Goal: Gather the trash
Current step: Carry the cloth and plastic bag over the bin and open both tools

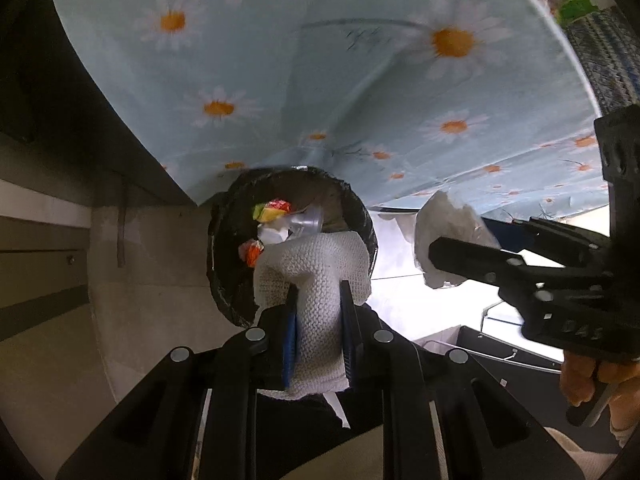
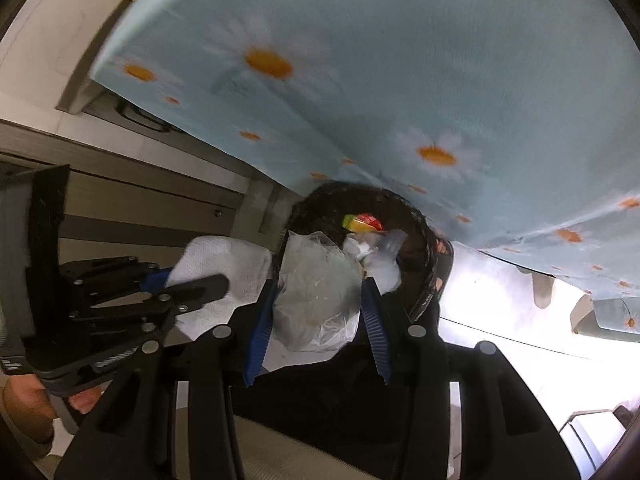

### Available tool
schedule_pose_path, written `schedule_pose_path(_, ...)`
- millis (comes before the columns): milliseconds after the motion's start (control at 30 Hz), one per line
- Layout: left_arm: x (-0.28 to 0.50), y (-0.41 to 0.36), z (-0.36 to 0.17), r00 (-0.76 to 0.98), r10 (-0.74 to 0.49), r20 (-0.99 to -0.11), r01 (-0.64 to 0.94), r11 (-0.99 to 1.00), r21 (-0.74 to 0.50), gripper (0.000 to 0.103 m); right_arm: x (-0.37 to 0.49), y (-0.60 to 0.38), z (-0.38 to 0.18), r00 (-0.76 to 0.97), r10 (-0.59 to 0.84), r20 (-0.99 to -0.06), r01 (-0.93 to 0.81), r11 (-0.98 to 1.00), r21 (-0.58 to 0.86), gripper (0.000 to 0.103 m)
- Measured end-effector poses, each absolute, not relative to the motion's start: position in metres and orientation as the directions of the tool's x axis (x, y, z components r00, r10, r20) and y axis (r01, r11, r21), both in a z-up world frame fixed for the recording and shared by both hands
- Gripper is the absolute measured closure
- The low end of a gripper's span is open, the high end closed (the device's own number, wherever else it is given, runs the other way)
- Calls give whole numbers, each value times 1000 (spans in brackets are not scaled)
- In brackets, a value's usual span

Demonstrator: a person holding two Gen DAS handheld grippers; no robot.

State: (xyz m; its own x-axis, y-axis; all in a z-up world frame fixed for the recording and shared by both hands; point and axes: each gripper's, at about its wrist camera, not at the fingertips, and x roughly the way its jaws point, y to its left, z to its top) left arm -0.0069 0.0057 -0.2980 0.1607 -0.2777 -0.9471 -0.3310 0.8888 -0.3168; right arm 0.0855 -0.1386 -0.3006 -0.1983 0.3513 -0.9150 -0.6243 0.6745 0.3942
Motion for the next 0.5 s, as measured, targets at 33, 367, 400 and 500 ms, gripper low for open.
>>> schedule_pose_path(33, -7, 6, -301, 156, -278, -948, -334, 888, -316, 86, 86, -139, -306, -207, 351, -913, -615, 680, 400, 59)
schedule_pose_path(367, -6, 12, -311, 145, -268, -952, -363, 881, -303, 82, 91, -139, -320, -205, 347, -915, -573, 716, 400, 57)
schedule_pose_path(400, -6, 13, -311, 143, -271, -952, -367, 879, -305, 79, 92, -139, -318, -204, 352, -913, -568, 717, 404, 54)
schedule_pose_path(500, -6, 17, -309, 147, -270, -951, -394, 866, -307, 60, 95, -141, -314, -212, 365, -906, -550, 722, 420, 44)
